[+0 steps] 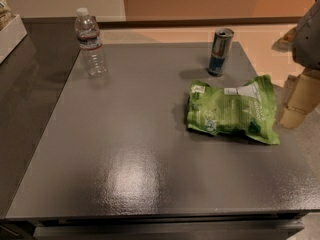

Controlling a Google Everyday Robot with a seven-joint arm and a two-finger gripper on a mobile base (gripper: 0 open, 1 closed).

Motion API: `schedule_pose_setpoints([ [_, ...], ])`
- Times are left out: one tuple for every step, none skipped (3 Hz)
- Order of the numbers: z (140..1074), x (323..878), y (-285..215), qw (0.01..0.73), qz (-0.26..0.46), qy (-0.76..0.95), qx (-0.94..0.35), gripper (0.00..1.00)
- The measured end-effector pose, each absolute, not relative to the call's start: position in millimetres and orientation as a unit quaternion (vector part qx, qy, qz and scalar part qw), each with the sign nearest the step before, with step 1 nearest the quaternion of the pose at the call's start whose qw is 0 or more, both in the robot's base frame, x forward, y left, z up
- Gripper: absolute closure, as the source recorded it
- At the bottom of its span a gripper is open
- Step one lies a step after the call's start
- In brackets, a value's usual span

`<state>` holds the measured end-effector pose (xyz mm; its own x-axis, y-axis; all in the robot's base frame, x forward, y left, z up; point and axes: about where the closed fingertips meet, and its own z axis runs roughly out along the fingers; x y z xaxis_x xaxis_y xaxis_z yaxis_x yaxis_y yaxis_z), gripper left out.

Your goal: Pick green rice chip bag

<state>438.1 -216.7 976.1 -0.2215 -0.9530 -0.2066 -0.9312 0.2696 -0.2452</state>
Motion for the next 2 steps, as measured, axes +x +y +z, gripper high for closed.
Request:
schedule_pose_setpoints([
  [976.1,438.2,-216.6,0.159,-0.034,0.781,-0.603,0.00],
  [972.6,443.4,-213.0,0.152,-0.029,0.773,-0.615,0.00],
])
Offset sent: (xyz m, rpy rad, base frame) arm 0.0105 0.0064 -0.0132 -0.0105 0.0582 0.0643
